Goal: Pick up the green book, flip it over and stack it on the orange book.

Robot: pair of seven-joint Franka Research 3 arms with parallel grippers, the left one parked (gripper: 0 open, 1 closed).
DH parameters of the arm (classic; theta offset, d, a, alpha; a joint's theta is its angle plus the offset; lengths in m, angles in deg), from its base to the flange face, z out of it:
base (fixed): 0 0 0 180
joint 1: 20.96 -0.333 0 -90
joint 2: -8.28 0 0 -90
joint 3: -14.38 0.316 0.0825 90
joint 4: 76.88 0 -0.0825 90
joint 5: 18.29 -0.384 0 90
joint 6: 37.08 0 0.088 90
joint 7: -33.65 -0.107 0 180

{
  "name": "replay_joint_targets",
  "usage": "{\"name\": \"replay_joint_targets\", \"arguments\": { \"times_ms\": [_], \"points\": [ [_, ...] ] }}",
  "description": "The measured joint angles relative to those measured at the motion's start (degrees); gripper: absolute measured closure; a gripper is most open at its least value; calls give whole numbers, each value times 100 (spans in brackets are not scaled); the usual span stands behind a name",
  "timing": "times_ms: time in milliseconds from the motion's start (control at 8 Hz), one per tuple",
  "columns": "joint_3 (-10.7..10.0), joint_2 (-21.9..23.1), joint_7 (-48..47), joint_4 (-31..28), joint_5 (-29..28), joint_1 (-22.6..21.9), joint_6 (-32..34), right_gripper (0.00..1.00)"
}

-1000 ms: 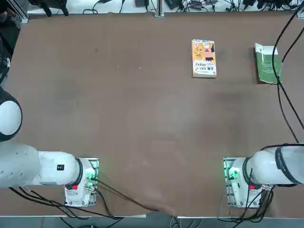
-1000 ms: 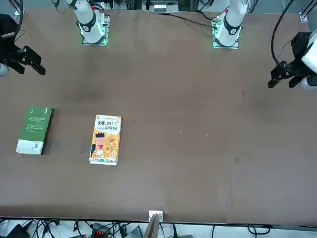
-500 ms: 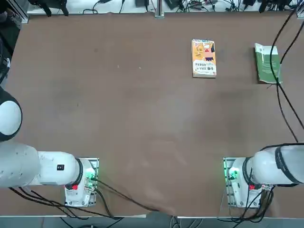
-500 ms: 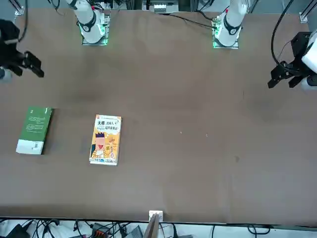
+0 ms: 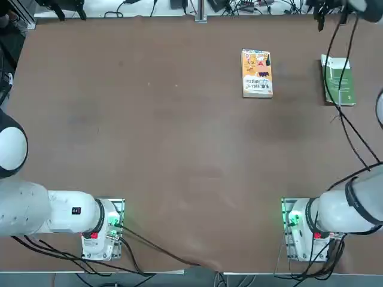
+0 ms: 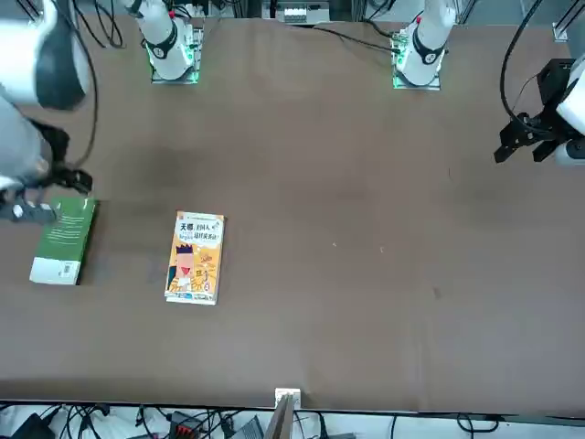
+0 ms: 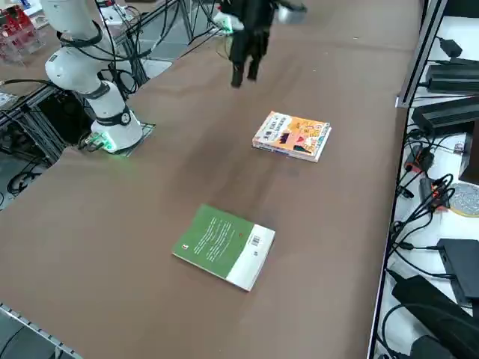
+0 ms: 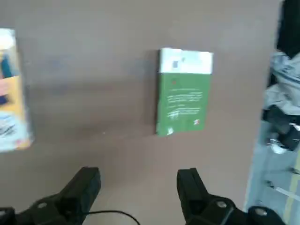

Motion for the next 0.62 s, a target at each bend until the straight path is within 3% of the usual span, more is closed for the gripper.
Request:
{"name": "replay_joint_targets", "arguments": {
  "times_ms": [625],
  "points": [
    [-4, -1788, -1762, -39, 2389, -19, -811, 4]
  ]
}}
